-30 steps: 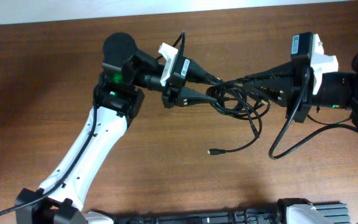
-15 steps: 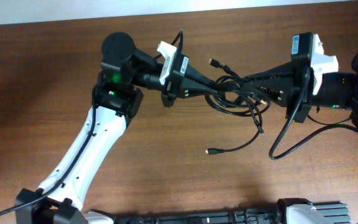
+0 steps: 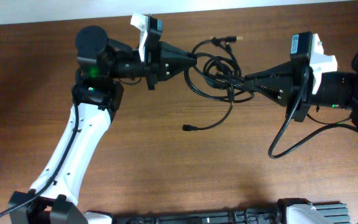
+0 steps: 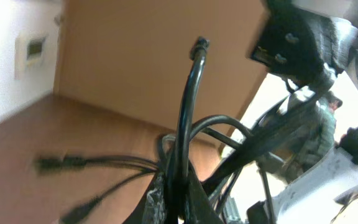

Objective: Untangle cables
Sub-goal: 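Pull the left gripper leftward away from the right-held bundle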

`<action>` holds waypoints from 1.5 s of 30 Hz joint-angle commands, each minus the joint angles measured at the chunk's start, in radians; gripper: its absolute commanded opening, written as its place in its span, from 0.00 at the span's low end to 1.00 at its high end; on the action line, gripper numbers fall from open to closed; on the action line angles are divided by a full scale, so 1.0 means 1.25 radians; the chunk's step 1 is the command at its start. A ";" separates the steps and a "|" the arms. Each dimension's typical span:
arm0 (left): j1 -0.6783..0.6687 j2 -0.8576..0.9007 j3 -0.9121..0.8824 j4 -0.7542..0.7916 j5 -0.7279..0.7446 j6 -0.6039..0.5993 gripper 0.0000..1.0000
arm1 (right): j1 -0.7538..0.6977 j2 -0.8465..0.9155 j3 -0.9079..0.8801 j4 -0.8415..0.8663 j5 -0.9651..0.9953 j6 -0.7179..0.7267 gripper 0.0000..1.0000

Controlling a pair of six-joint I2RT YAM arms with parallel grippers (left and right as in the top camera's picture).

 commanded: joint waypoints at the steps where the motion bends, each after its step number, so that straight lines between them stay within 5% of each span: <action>1: 0.013 -0.003 0.000 -0.085 -0.177 -0.161 0.00 | -0.001 -0.012 0.011 0.002 -0.036 0.004 0.04; 11: 0.013 -0.003 0.000 -0.444 -0.461 -0.561 0.01 | -0.001 -0.012 0.011 0.003 -0.035 0.003 0.04; 12: 0.013 -0.003 0.000 -0.462 -0.459 -0.568 0.17 | -0.001 -0.012 0.011 0.003 -0.035 0.003 0.04; 15: 0.013 -0.003 0.000 -0.471 -0.432 -0.561 0.20 | -0.001 -0.012 0.011 0.003 -0.035 0.003 0.04; 20: 0.013 -0.003 0.000 -0.468 -0.408 -0.476 0.06 | -0.001 -0.012 0.011 0.002 -0.035 0.003 0.04; 23: 0.013 -0.003 0.000 -0.462 -0.387 -0.407 0.07 | -0.001 -0.012 0.011 0.002 -0.034 0.004 0.04; 26: 0.014 -0.003 0.000 -0.470 -0.405 -0.254 0.25 | -0.001 -0.012 0.011 -0.002 0.008 0.013 0.05; 31: 0.023 -0.003 0.000 -0.584 -0.579 -0.161 0.32 | -0.001 -0.012 0.011 -0.039 0.083 0.013 0.32; 33: 0.029 -0.003 0.000 -0.658 -0.700 -0.160 0.41 | -0.001 -0.012 0.011 -0.067 0.134 0.013 0.57; 35: 0.032 -0.003 0.000 -0.737 -0.869 -0.150 0.54 | -0.001 -0.012 0.011 -0.113 0.214 0.013 0.70; 37: 0.032 -0.003 0.000 -0.756 -0.956 -0.056 0.59 | -0.001 -0.011 0.010 -0.143 0.265 0.013 0.75; 45: 0.031 0.002 0.000 -0.700 -0.959 0.307 0.82 | -0.001 0.042 0.009 -0.251 0.384 0.013 0.87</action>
